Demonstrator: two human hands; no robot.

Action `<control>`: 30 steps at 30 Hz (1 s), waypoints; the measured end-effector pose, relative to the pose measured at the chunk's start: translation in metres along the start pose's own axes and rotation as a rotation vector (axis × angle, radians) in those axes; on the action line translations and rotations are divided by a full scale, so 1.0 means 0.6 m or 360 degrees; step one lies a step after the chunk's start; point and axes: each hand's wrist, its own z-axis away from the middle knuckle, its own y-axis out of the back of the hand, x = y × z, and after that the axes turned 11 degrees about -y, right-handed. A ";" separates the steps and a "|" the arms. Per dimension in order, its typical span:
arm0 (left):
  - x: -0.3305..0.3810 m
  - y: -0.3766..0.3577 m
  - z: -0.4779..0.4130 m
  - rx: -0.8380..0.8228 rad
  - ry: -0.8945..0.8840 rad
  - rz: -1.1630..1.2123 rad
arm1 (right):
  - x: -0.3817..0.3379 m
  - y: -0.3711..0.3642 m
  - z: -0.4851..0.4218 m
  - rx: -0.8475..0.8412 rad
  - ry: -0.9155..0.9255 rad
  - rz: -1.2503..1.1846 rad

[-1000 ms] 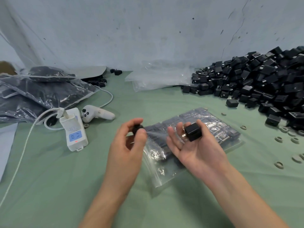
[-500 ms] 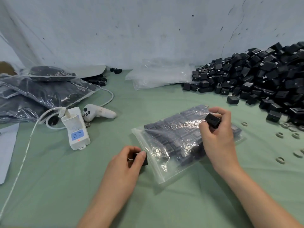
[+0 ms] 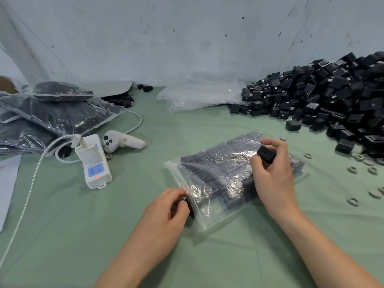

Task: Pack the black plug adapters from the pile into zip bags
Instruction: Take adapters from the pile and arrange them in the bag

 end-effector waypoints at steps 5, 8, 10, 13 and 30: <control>-0.005 0.006 0.001 -0.0200 -0.0139 -0.0063 | 0.000 0.001 0.000 0.0006 0.0010 0.0010; -0.007 0.001 -0.001 -0.0122 -0.0087 0.0002 | 0.000 0.001 -0.001 0.0005 0.0002 0.0016; -0.005 -0.003 0.000 -0.0063 -0.0045 0.0068 | 0.000 0.001 -0.002 0.0011 -0.0002 0.0013; -0.003 -0.009 0.001 -0.0050 -0.0068 0.0073 | 0.000 0.002 -0.001 0.0018 -0.0006 0.0006; 0.024 0.000 0.004 -0.0086 0.0253 0.0581 | -0.007 0.003 0.002 0.0009 0.0003 0.0001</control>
